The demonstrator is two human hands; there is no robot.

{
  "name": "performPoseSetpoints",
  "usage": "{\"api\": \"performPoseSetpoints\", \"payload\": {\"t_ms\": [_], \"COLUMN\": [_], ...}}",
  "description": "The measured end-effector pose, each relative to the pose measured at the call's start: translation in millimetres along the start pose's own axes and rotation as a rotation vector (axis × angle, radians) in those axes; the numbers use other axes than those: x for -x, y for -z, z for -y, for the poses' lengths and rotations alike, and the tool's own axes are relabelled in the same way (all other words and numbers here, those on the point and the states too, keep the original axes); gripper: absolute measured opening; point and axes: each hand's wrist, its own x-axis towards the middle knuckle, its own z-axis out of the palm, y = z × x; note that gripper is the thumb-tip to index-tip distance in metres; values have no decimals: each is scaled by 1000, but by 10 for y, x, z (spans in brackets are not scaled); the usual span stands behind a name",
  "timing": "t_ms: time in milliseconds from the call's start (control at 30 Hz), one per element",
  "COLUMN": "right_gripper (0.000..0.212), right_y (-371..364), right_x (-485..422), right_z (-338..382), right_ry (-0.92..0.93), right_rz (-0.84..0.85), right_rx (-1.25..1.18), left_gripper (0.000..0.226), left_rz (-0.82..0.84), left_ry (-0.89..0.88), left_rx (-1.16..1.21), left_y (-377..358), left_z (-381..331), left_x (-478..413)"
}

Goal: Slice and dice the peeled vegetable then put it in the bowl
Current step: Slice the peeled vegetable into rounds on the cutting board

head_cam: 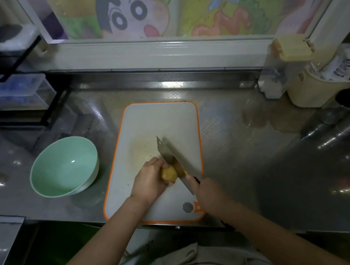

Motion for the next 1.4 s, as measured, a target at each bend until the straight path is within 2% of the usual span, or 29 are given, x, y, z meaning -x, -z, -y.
{"api": "performPoseSetpoints", "payload": {"t_ms": [67,200,300,500,667,733,833,1067,1200,1400], "right_gripper": [50,41,43,49,52,52,50,52,57,50], "right_y": [-27,-65,-43,-113,-179,-247,-359,-313,-290,-206], "right_x": [62,66,78,-62,-292,-363,-439,-494,-522,-531], "right_z": [-191,-281,-272,-102,-49,-75,-117,-193,-182,-179], "right_ry": [21,-65,-120,-18,-9,-3,-18,0,3,31], "right_rz": [-61,-73,-37,-1,-101,-81,-109,-133,-136,-159], "right_rx": [34,-93,-152,-150,-65,-88,7,-119,-115,-37], "left_gripper": [43,44,45,44,43,41,41,41,43,46], "left_rz": [14,21,17,-5,2,7,-2,-5,-17,-20], "left_ry": [-15,-28,-24,-38,-24,-16,-2,20,39,30], "left_rx": [-5,-22,-9,-8,14,23,54,78,87,66], "left_y": [0,13,14,-8,-4,-2,-5,-2,-17,-31], "left_z": [0,-17,-9,-2,0,-1,16,-3,13,32], "left_x": [-23,-21,-38,-18,-28,-27,-15,-31,-24,27]}}
